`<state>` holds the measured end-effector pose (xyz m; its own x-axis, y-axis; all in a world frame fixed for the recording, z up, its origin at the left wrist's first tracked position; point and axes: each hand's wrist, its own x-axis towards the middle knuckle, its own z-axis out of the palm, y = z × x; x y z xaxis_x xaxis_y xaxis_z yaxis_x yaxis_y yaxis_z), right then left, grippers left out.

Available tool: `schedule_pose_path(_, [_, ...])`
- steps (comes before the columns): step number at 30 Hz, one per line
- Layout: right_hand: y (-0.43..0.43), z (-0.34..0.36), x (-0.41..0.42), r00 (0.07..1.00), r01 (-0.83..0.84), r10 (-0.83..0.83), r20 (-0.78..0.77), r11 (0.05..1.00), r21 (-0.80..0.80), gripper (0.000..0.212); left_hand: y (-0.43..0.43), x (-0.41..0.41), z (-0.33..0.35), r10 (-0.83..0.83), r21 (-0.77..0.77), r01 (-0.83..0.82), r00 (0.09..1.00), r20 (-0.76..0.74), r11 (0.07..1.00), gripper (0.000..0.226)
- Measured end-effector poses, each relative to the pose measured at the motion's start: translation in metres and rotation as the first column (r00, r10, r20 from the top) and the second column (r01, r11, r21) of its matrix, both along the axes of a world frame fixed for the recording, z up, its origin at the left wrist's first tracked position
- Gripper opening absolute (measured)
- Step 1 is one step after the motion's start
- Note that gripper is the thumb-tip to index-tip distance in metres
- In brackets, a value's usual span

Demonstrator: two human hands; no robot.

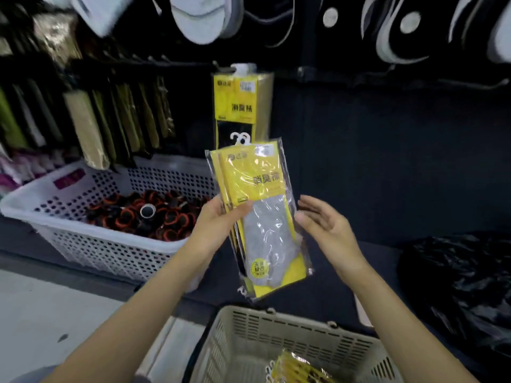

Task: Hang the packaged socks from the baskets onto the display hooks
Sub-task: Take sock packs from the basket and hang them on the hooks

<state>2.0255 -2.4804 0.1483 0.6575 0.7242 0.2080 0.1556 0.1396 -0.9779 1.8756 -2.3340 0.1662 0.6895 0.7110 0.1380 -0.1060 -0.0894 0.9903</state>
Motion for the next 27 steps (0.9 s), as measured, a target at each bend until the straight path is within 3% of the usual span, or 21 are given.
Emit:
schedule_pose_path(3, [0.031, 0.044, -0.01, 0.998, 0.053, -0.058, 0.037, 0.99, 0.132, 0.025, 0.015, -0.004, 0.029, -0.008, 0.135, 0.007, 1.0, 0.009, 0.991, 0.016])
schedule_pose_path(6, [0.053, 0.071, -0.022, 0.992, 0.096, -0.111, 0.067, 0.978, 0.187, 0.016, 0.025, -0.01, 0.045, 0.032, 0.198, -0.039, 0.999, 0.039, 0.979, 0.015])
schedule_pose_path(10, [0.078, 0.087, -0.035, 0.997, 0.056, -0.065, 0.039, 0.978, 0.203, 0.037, 0.042, -0.016, 0.045, 0.119, 0.181, -0.137, 0.987, 0.107, 0.974, 0.036])
schedule_pose_path(16, [0.11, 0.097, -0.04, 0.99, -0.098, 0.117, -0.08, 0.972, 0.212, 0.033, 0.072, -0.029, 0.052, 0.193, 0.138, -0.218, 0.965, 0.176, 0.966, 0.022])
schedule_pose_path(18, [0.119, 0.101, -0.04, 0.984, -0.112, 0.14, -0.107, 0.965, 0.238, 0.026, 0.084, -0.037, 0.056, 0.266, 0.131, -0.292, 0.946, 0.184, 0.947, 0.029])
schedule_pose_path(22, [0.135, 0.113, -0.034, 0.988, -0.046, 0.083, -0.132, 0.964, 0.262, 0.018, 0.106, -0.057, 0.064, 0.442, 0.147, -0.472, 0.876, 0.193, 0.87, 0.045])
schedule_pose_path(27, [0.156, 0.123, -0.023, 0.996, 0.042, -0.023, -0.089, 0.974, 0.22, 0.013, 0.124, -0.077, 0.067, 0.531, 0.142, -0.558, 0.826, 0.188, 0.817, 0.058])
